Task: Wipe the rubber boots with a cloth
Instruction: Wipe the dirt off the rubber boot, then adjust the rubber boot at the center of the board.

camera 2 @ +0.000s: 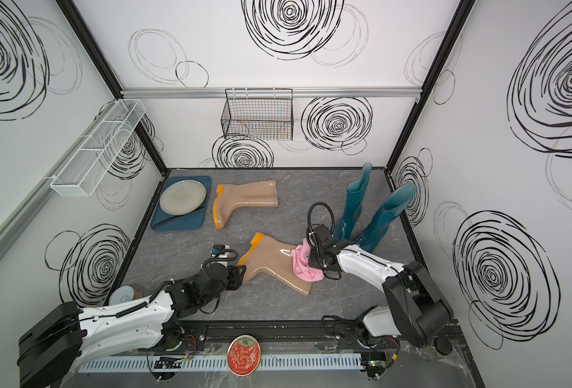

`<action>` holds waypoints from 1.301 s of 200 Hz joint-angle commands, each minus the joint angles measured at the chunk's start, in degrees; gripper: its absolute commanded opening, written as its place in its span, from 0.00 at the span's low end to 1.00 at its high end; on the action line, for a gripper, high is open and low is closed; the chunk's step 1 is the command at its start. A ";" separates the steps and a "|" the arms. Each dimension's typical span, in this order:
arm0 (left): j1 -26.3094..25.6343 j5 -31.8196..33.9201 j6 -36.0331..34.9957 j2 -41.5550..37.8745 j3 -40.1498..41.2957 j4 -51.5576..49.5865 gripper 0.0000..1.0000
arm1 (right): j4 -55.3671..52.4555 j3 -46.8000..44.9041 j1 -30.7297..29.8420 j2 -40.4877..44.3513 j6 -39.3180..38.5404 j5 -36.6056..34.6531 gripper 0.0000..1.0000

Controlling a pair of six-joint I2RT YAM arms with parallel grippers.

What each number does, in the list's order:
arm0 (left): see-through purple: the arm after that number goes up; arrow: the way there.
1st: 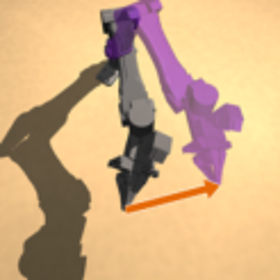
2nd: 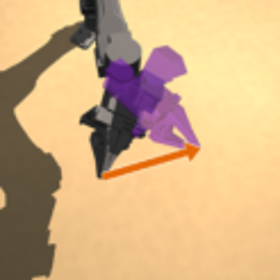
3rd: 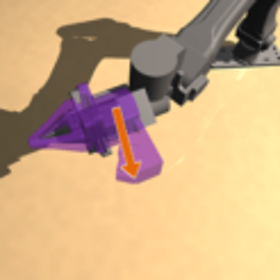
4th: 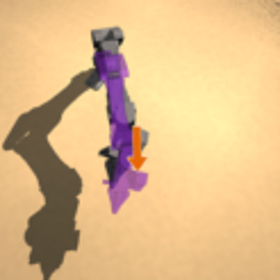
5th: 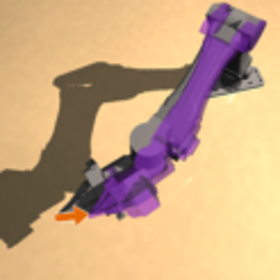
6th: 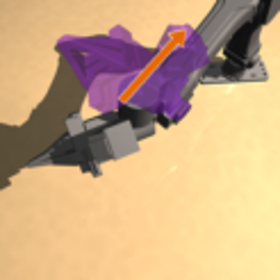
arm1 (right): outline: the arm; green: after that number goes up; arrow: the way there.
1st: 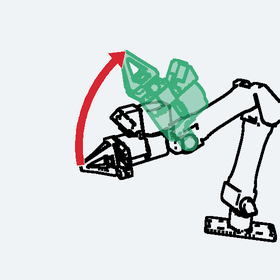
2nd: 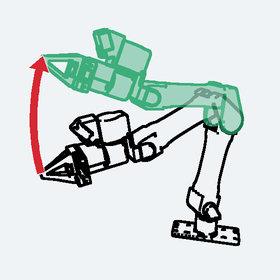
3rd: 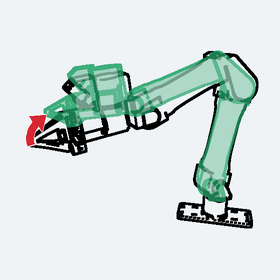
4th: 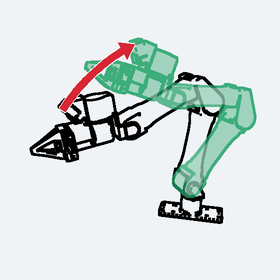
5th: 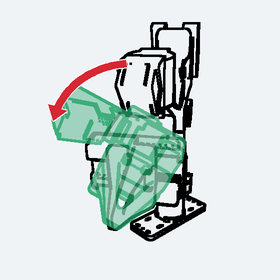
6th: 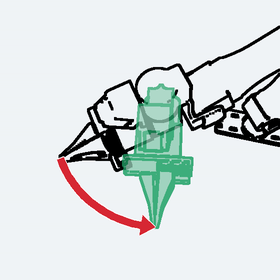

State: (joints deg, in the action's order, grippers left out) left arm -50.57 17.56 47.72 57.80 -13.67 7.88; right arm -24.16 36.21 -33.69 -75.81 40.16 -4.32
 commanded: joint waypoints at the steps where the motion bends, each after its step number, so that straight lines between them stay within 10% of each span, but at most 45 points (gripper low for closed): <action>1: 0.45 -0.06 -0.70 3.43 0.42 -7.59 0.51 | -9.73 -3.38 -2.51 4.99 2.62 -4.25 0.00; 59: 0.16 -0.35 -0.53 6.49 -1.05 -6.12 0.51 | 7.30 3.22 -23.76 -0.89 2.60 8.66 0.00; 181: -2.93 8.08 -5.15 3.56 -8.74 -13.60 0.61 | -14.84 -1.56 -7.38 20.57 10.17 -15.05 0.00; 260: -28.36 28.43 -39.47 14.24 -25.28 -10.79 0.88 | -21.21 21.79 -4.57 33.40 -4.85 -14.26 0.00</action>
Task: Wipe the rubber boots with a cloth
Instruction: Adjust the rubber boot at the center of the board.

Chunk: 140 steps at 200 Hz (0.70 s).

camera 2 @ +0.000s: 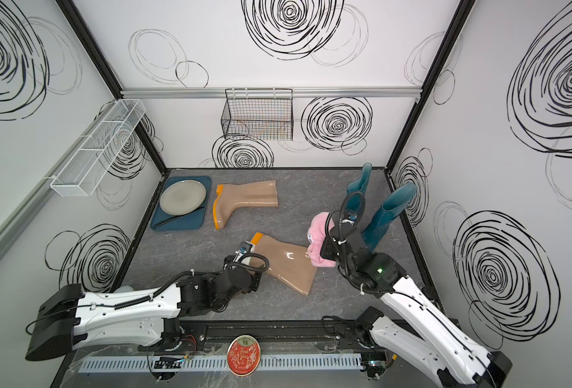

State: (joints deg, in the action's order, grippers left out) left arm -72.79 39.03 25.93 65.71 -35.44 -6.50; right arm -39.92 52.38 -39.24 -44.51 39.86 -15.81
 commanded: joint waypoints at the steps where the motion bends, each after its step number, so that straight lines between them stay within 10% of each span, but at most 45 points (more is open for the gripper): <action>1: -6.35 6.91 -18.25 6.74 -3.64 3.77 0.88 | -5.62 5.80 1.00 2.17 -4.67 -2.75 0.00; 51: -9.65 -3.93 -40.72 23.88 -8.16 12.99 0.88 | -11.31 16.21 1.71 3.68 -8.68 -4.10 0.00; 140: -4.99 -23.56 -51.54 40.90 -18.92 11.28 0.74 | -17.08 20.17 1.70 7.58 -8.04 -7.60 0.00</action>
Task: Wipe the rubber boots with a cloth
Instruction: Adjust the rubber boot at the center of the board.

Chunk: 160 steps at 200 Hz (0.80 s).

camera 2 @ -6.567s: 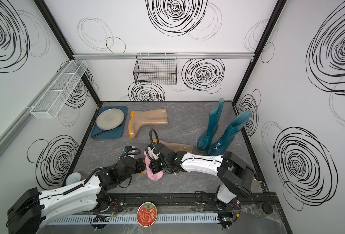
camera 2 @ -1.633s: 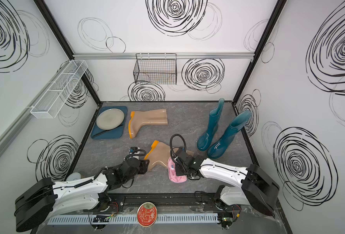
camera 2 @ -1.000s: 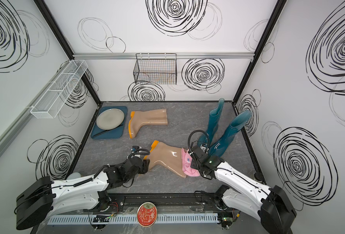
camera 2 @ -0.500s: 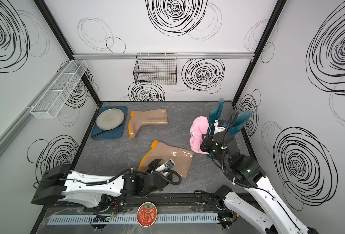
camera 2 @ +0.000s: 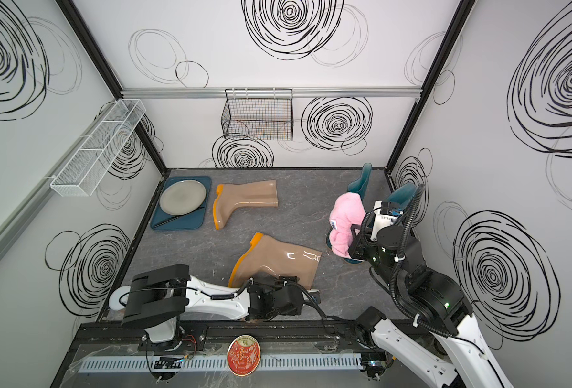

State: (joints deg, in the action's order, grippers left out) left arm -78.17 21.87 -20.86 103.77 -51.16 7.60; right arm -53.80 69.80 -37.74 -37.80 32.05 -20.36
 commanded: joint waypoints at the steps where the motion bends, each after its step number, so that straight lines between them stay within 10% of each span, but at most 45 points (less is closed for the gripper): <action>1: 0.43 -6.53 -4.77 3.07 -3.40 -3.14 0.73 | -3.26 2.82 0.20 0.83 -0.24 -3.13 0.00; 62: 3.80 -7.22 -4.28 8.25 -7.83 -8.92 0.52 | -4.37 4.51 0.14 0.74 -0.46 -4.24 0.00; 121: 2.67 0.39 -6.50 7.77 -7.37 -9.59 0.65 | -5.43 4.43 0.12 1.49 -0.24 -4.77 0.00; 160: 3.77 1.21 -5.77 9.84 -9.50 -11.77 0.42 | -5.33 4.42 0.12 1.33 -0.27 -4.55 0.00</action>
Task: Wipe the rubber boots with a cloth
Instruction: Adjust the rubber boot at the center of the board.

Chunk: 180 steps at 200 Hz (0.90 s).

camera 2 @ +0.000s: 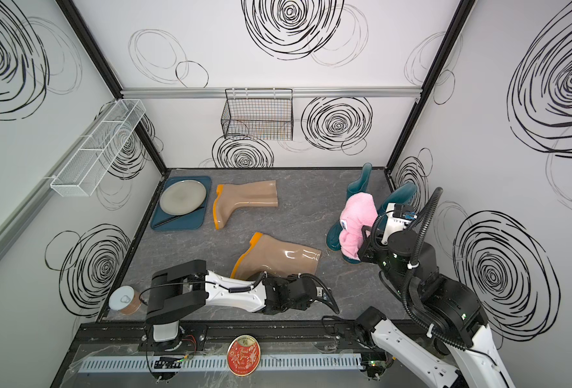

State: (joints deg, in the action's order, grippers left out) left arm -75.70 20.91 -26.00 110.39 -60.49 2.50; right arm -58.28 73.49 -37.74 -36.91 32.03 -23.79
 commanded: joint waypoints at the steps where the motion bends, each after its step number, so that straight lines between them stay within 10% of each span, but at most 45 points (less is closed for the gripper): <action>1: 1.32 2.24 -0.59 3.24 -0.20 -6.70 0.41 | -0.86 0.75 0.12 0.48 -0.28 -1.10 0.00; 95: 3.36 9.64 -0.02 -1.27 -6.01 -10.14 0.00 | -0.12 0.14 0.13 0.43 -0.39 -0.98 0.00; 180: 4.45 19.20 0.67 -12.74 -21.48 -18.08 0.00 | 1.41 1.72 0.12 1.29 -0.21 -1.50 0.00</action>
State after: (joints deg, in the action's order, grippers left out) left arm -71.79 35.22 -25.78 101.47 -77.84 -14.37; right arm -58.15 73.49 -37.74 -36.40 32.03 -24.34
